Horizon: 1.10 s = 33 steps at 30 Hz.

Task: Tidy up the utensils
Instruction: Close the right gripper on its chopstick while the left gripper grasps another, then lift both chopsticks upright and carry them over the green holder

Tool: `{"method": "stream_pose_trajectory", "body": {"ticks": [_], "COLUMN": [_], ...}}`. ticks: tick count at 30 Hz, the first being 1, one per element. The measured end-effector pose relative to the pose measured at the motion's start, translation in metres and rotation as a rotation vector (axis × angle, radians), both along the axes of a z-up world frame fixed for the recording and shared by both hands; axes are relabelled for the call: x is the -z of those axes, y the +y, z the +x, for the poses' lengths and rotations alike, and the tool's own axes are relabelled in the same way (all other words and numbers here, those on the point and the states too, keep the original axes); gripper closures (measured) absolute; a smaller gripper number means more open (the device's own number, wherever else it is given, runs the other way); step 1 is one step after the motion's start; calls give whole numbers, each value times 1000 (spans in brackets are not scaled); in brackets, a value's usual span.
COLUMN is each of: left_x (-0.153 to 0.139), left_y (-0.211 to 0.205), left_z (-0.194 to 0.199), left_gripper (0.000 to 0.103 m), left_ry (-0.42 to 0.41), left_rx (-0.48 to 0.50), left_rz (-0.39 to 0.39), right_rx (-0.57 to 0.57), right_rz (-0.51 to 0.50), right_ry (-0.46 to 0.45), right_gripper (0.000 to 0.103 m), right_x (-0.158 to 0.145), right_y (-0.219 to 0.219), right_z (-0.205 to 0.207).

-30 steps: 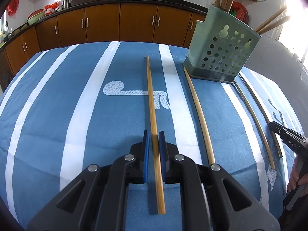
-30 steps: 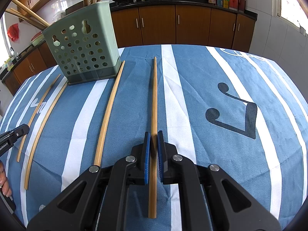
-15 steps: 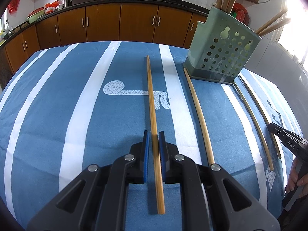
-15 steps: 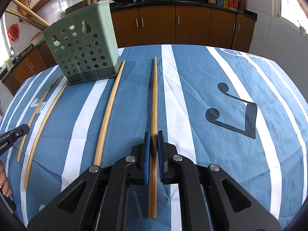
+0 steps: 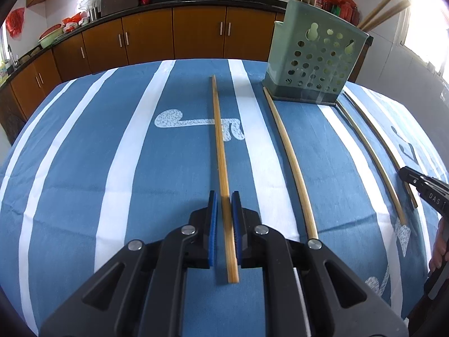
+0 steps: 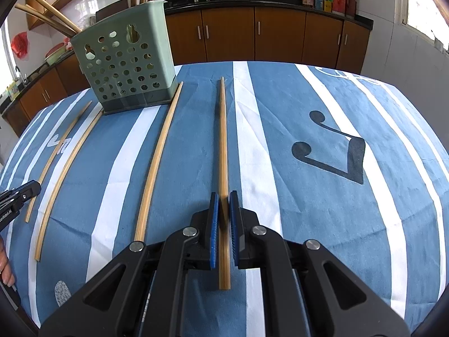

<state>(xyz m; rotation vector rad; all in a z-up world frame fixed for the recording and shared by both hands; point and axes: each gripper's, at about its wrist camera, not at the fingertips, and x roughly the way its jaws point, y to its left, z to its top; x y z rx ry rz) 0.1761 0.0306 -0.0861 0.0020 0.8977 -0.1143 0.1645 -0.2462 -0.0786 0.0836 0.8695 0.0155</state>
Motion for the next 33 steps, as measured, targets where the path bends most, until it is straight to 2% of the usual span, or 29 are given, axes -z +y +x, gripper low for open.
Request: {"method": "stream_pose_trajectory", "body": {"ticks": [4,9,21,33], "left_x": [0,-7,-70,-126], "left_y": [-4,-1,16,22], "left_z": [-3,-4,-19,-31], "left_gripper": [95,95,95,95], "left_ry": [-2,4,-166,-325], "left_rx": [2,1,-28,-39], "left_rz": [29,21,-19,-76], "right_rx": [-1,9,46,60], "right_rz": [6,25,65,91], "right_ry": [-1,-23,-216,-344], "right_gripper": [95,95,95,95], "right_x": [0,-9,-66,-104], "right_y": [-2,-5,-22,-27], "right_z": [-1,-6,-23,-31]}}
